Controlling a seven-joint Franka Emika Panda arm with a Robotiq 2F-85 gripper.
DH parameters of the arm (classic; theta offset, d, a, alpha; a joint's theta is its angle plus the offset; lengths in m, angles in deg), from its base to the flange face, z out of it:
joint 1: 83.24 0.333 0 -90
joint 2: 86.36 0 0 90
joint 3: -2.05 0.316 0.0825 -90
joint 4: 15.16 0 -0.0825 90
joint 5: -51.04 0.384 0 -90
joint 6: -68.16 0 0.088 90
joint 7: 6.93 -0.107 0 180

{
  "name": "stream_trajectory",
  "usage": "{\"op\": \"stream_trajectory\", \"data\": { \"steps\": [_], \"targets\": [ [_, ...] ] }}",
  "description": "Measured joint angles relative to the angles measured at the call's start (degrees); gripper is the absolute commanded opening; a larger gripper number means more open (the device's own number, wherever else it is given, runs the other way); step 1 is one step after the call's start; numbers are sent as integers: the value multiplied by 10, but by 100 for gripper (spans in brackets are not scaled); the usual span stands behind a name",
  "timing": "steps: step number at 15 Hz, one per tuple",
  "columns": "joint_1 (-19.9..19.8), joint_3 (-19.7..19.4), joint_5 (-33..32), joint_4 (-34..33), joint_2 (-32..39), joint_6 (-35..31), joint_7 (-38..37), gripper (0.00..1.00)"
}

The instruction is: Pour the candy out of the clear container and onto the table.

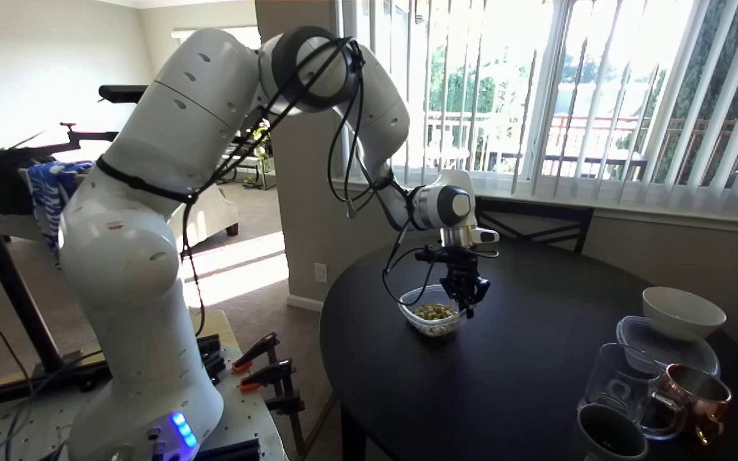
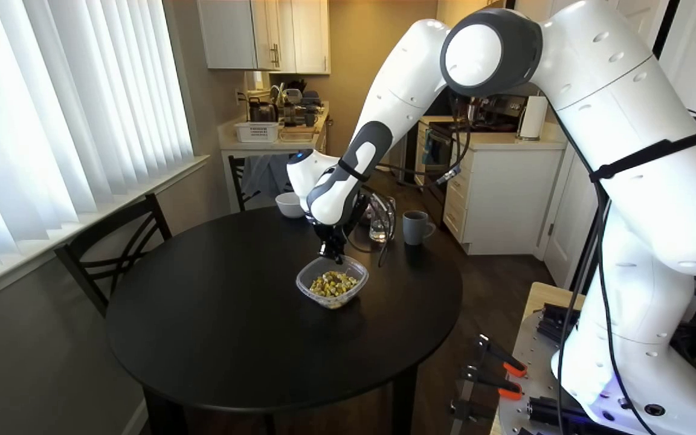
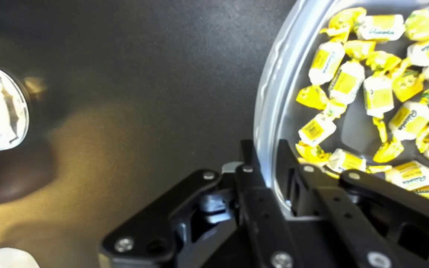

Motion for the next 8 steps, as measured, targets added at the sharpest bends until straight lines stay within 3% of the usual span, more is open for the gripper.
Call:
{"op": "stream_trajectory", "data": {
  "steps": [4,8],
  "targets": [
    [37,-29,-22,30,-40,8,-83,3],
    [94,-56,-57,32,-65,84,-232,2]
  ]
}}
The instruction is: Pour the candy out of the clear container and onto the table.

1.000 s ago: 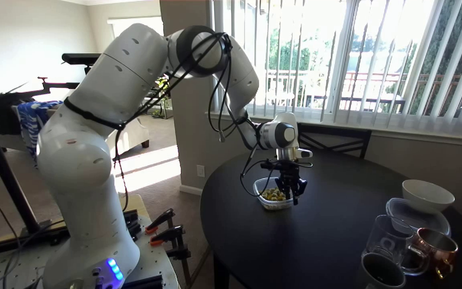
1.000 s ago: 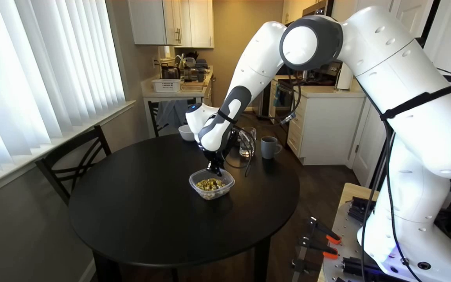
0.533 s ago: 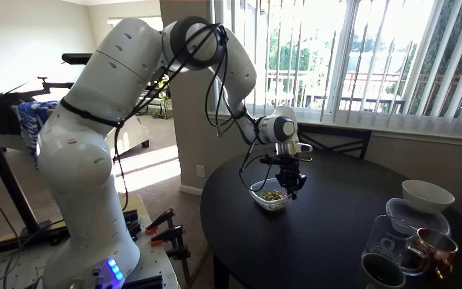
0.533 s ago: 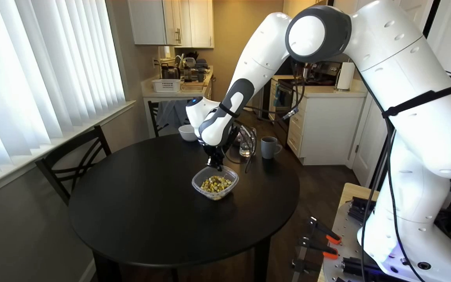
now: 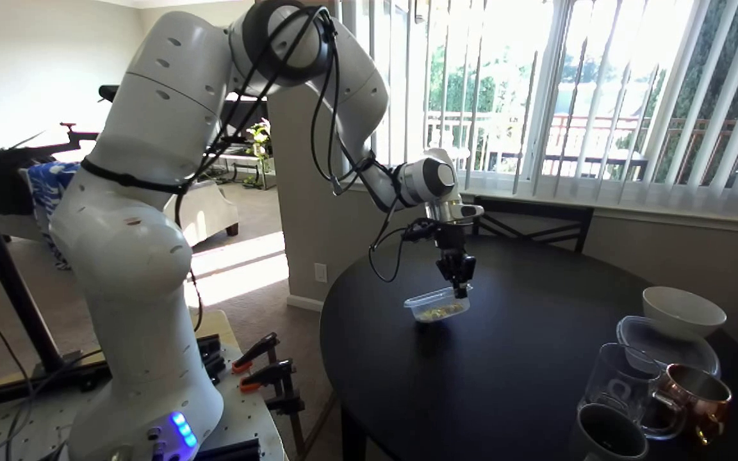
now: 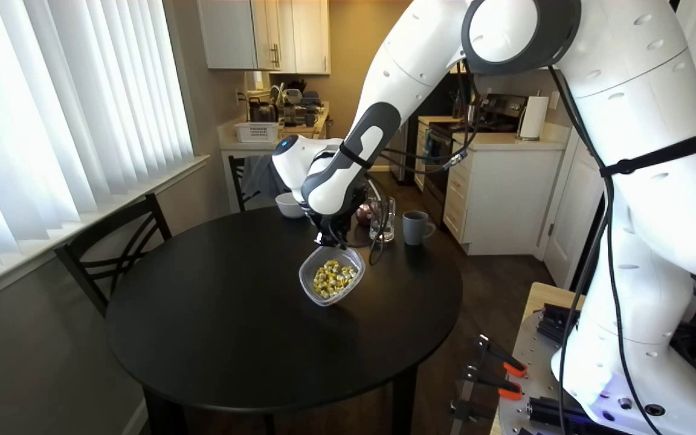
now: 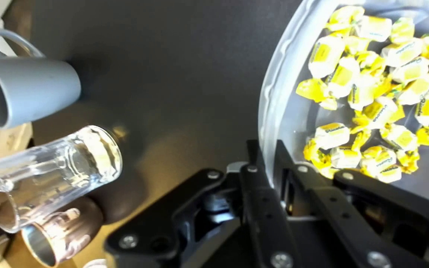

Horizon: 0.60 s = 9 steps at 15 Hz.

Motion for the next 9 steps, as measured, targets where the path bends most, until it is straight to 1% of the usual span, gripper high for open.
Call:
{"op": "stream_trajectory", "data": {
  "steps": [2,5,9],
  "targets": [
    [21,-1,-13,-7,-4,48,-75,3],
    [39,5,-17,-25,-5,120,-174,2],
    [45,21,-18,-54,-4,227,-288,2]
  ]
}}
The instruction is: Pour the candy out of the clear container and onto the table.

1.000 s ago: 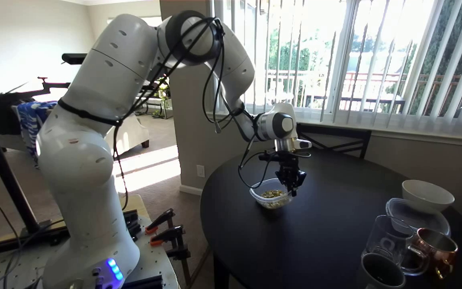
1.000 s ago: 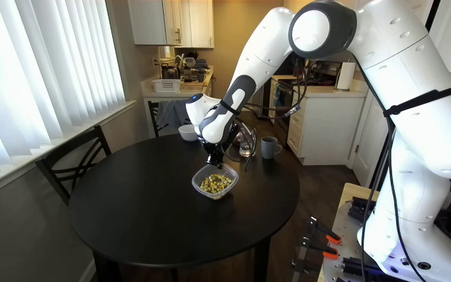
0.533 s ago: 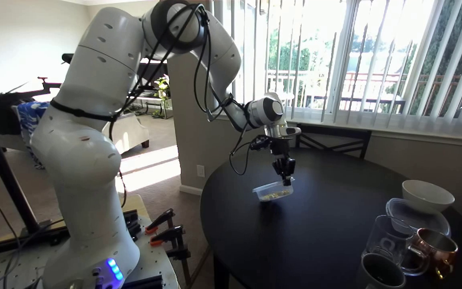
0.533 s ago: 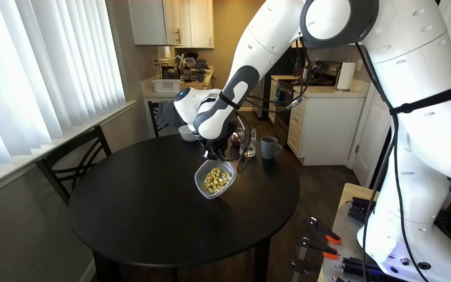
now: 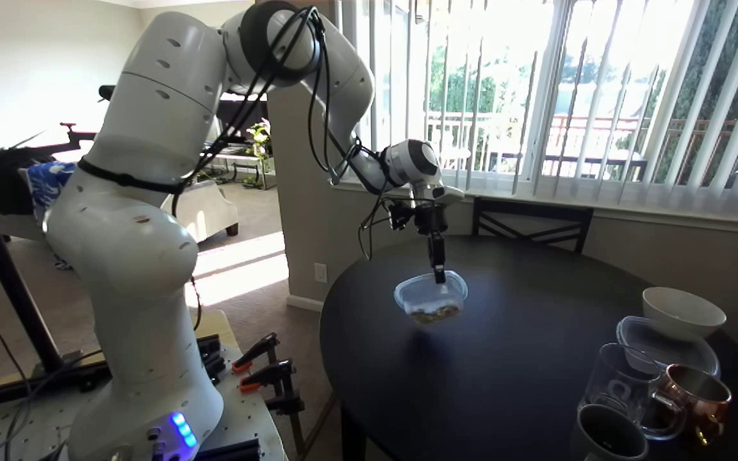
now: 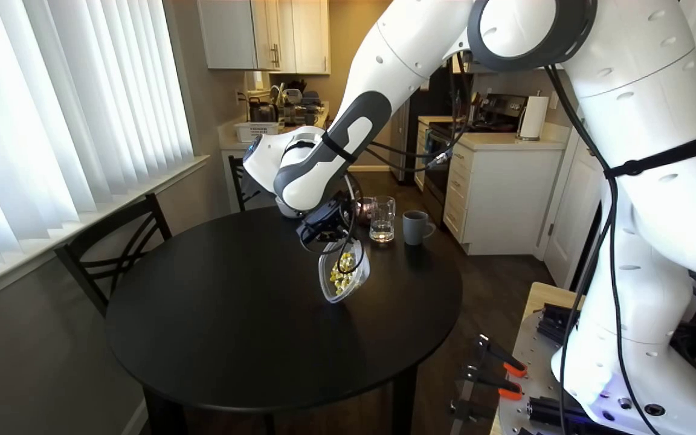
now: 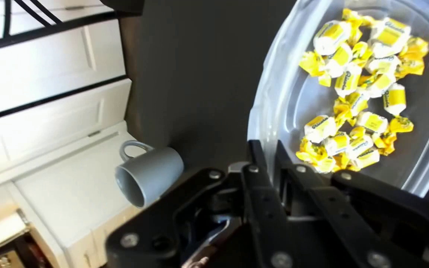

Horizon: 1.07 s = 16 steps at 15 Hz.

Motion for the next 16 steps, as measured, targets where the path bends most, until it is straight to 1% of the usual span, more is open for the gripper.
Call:
{"op": "stream_trajectory", "data": {
  "steps": [3,6,12,16],
  "targets": [
    [-4,6,0,-30,4,81,-71,2],
    [-11,9,0,-74,25,154,-131,2],
    [-21,9,-21,-209,124,308,-221,2],
    [-21,8,-51,-304,197,432,-245,2]
  ]
}}
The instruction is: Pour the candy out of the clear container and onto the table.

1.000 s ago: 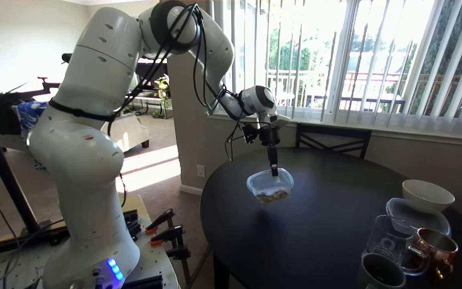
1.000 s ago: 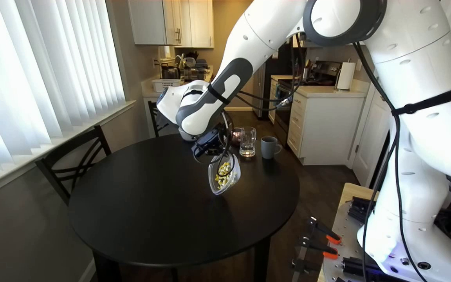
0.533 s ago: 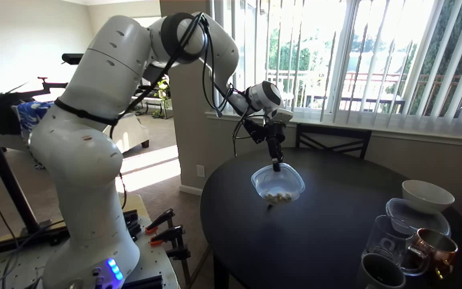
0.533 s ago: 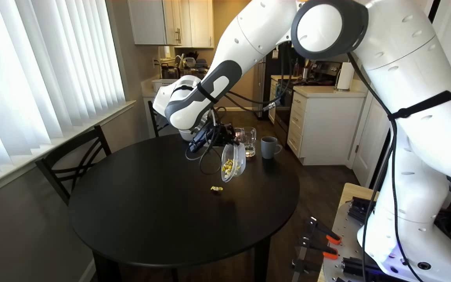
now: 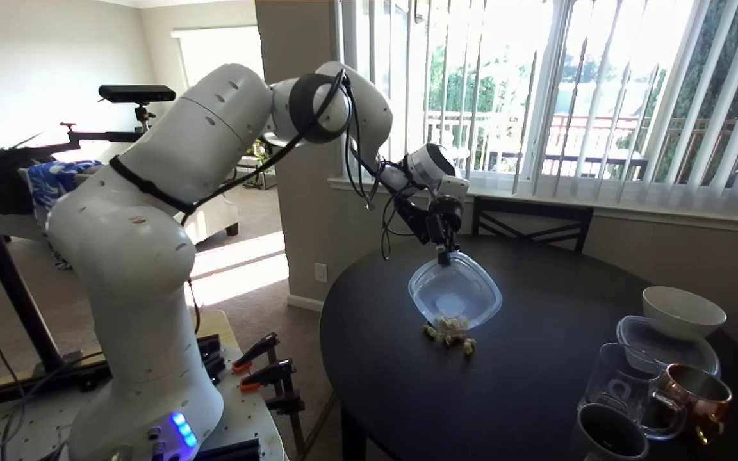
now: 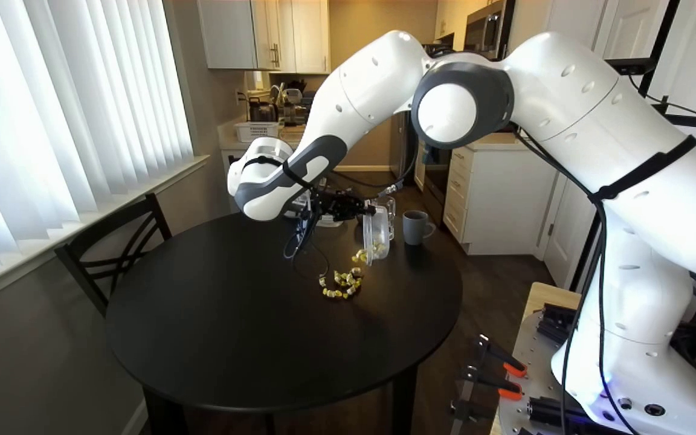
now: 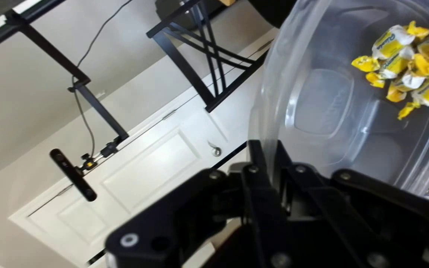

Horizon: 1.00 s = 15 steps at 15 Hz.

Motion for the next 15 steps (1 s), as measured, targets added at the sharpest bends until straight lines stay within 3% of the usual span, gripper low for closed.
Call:
{"op": "stream_trajectory", "data": {
  "steps": [5,15],
  "targets": [
    [-3,2,-30,-88,67,98,5,2],
    [-37,32,-20,-165,116,101,79,2]
  ]
}}
